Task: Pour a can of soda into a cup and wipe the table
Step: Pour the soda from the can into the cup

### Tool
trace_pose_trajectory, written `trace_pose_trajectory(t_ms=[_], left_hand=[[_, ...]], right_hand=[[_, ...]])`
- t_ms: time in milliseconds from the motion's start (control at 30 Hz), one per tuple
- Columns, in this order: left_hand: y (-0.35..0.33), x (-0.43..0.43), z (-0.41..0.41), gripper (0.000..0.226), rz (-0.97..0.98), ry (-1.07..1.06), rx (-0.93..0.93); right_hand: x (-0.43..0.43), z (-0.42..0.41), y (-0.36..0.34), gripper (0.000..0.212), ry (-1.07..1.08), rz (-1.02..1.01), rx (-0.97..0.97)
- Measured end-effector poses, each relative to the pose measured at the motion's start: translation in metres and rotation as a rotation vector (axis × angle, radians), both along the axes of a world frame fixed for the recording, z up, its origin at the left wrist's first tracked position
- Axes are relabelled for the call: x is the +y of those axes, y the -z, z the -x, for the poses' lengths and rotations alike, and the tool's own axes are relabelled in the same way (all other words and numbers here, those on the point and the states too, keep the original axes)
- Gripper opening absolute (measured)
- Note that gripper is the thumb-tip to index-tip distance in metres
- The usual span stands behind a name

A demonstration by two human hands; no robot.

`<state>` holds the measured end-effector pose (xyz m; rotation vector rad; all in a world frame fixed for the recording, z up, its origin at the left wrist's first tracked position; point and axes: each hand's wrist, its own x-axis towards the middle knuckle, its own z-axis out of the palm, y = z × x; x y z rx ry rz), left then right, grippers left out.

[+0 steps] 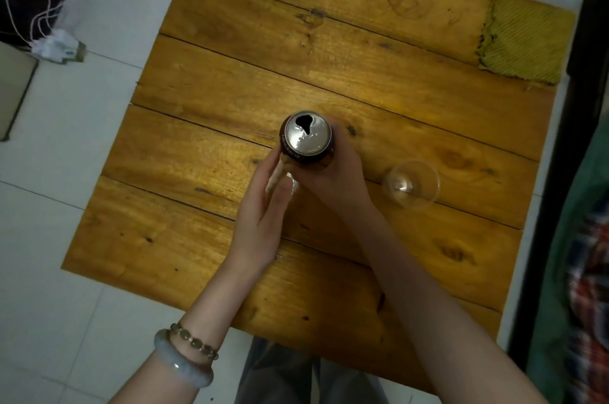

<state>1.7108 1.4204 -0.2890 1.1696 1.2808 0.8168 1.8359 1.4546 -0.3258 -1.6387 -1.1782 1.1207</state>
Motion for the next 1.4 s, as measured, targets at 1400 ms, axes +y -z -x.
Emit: trace_pose_trajectory(t_ms=[1400], left_hand=[[-0.033,-0.094,-0.151,0.041,0.214,0.198,-0.367]], right_hand=[[-0.123,-0.164,-0.08,0.072,0.041,0.218,-0.364]])
